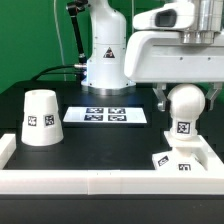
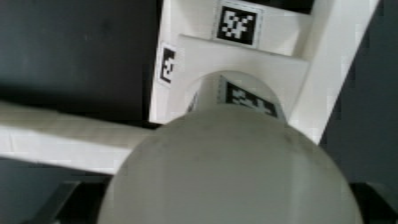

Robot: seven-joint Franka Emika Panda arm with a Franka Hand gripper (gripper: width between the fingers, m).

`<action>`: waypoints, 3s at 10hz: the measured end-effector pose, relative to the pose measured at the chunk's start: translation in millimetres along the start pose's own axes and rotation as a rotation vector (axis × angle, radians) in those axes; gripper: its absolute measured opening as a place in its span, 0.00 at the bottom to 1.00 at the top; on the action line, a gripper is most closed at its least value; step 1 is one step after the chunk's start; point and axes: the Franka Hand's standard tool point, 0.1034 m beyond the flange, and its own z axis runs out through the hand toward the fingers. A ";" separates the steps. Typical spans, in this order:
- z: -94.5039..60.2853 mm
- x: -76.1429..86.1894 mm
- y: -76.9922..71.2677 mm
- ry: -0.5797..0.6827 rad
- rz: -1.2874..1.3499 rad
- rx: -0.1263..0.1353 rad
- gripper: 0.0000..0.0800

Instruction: Assemble lamp

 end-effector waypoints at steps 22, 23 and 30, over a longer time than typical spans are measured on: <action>1.4 -6.7 -12.9 -0.123 1.044 0.135 0.87; 1.3 -6.8 -13.9 -0.114 0.938 0.140 0.87; 1.2 -4.3 -8.2 -0.043 0.248 0.115 0.87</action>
Offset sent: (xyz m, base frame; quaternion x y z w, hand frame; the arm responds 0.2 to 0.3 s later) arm -0.0035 -0.0021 -0.0010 -0.0145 -0.0278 0.2316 0.9723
